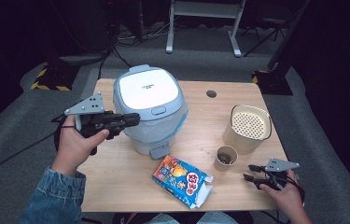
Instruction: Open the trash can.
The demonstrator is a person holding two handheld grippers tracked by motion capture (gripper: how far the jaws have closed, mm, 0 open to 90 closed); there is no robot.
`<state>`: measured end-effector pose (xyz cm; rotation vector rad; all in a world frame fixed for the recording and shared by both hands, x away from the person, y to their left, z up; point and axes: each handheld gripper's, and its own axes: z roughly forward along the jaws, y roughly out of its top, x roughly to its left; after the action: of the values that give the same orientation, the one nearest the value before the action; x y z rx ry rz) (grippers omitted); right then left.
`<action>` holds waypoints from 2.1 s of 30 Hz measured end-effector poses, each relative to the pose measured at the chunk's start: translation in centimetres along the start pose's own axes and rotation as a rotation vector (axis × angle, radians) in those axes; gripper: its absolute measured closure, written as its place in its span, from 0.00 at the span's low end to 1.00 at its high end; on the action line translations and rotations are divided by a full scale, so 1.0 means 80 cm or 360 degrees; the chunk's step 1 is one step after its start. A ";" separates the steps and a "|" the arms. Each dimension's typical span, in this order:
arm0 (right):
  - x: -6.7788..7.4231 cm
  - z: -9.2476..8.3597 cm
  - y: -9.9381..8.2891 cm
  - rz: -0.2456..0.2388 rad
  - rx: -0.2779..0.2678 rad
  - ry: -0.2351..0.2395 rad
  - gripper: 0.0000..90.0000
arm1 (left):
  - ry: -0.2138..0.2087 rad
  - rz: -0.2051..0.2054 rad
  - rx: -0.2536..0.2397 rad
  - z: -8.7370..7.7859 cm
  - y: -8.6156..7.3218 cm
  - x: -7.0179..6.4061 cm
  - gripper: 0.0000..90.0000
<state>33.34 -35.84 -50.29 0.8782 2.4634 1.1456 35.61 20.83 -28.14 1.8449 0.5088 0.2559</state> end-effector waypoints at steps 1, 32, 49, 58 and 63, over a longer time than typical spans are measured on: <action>0.000 0.000 0.000 0.0001 0.0000 0.0000 0.55 | 0.0001 0.0001 -0.0005 0.002 0.003 0.002 0.92; 0.000 0.000 0.000 0.0002 -0.0001 -0.0003 0.56 | 0.0027 0.0031 0.0167 0.084 0.022 0.018 1.00; 0.001 0.000 0.000 0.0000 0.0000 -0.0002 0.55 | 0.0007 0.0021 0.0227 0.090 0.022 0.007 1.00; 0.001 0.000 0.000 0.0000 0.0000 -0.0001 0.55 | 0.0009 0.0055 0.0181 0.088 0.027 -0.009 0.78; 0.001 0.000 0.000 -0.0001 0.0000 -0.0001 0.55 | 0.0011 0.0073 0.0140 0.080 0.028 -0.020 0.59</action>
<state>33.28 -35.82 -50.30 0.8777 2.4628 1.1448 37.37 14.08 -27.99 1.9435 0.4894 0.2747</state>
